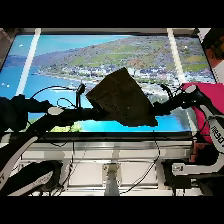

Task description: Fold the clothes and pants, and hang the long-sleeved shirts on hangers.

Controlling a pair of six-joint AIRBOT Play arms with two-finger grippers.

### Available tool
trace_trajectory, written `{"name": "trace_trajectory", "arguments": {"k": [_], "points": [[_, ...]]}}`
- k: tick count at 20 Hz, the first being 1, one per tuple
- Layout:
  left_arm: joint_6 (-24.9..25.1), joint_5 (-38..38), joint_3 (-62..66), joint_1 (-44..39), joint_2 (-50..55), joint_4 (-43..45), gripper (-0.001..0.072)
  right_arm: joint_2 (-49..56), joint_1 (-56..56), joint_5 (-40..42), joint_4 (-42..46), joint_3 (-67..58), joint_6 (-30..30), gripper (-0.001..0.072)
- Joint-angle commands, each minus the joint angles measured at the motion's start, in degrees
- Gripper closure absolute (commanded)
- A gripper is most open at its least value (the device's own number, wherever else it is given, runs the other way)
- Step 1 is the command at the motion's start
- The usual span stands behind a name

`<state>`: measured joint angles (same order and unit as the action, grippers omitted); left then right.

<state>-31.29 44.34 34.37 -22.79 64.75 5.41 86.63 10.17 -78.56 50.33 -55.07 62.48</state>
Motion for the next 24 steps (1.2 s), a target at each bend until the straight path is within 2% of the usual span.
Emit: {"name": "trace_trajectory", "arguments": {"k": [1, 2, 4, 6, 8, 12, 15, 16, 19, 22, 24], "points": [[-9.70, -0.79, 5.68, 2.10, 0.02, 6.71, 0.0700, -2.05, 1.20, -0.31, -14.64, -1.70, 0.46, 0.0705], [-16.79, -0.31, 10.78, 3.50, 0.02, 14.14, 0.0700, -4.39, 3.32, 0.26, -22.58, -3.21, 0.33, 0.0705], [-27.67, 1.09, 22.14, 5.62, 0.13, 27.87, 0.0700, -9.14, 7.50, 0.70, -31.69, -8.24, -0.37, 0.0705], [-30.88, 1.14, 33.62, 6.51, 1.14, 33.18, 0.0700, -12.70, 9.68, 3.06, -33.55, -15.04, -0.15, 0.0705], [-33.03, 1.16, 43.98, 6.56, 4.02, 33.14, 0.0699, -14.38, 9.75, 8.94, -33.57, -21.90, 0.02, 0.0705], [-34.14, 0.11, 61.64, 6.78, 11.47, 32.65, 0.0699, -14.43, 9.64, 19.96, -30.58, -32.28, 2.01, 0.0704], [-33.86, -7.65, 69.53, 6.82, 16.92, 28.65, 0.0700, -14.05, 7.78, 27.96, -29.81, -33.03, 1.99, 0.0704], [-33.86, -10.36, 71.65, 6.82, 19.06, 27.28, 0.0700, -13.57, 6.47, 32.44, -29.77, -33.03, 1.95, 0.0704], [-32.35, -11.13, 79.01, 7.08, 25.62, 26.69, 0.0700, -11.10, 1.92, 49.42, -31.95, -33.77, 1.97, 0.0705], [-33.09, -10.60, 82.73, 7.30, 29.86, 26.49, 0.0700, -6.45, 0.81, 51.08, -31.85, -39.30, 1.95, 0.0704], [-32.94, -4.59, 82.71, 7.78, 31.74, 26.47, 0.0699, -3.26, 0.92, 49.31, -31.19, -43.21, 1.99, 0.0703]]}}
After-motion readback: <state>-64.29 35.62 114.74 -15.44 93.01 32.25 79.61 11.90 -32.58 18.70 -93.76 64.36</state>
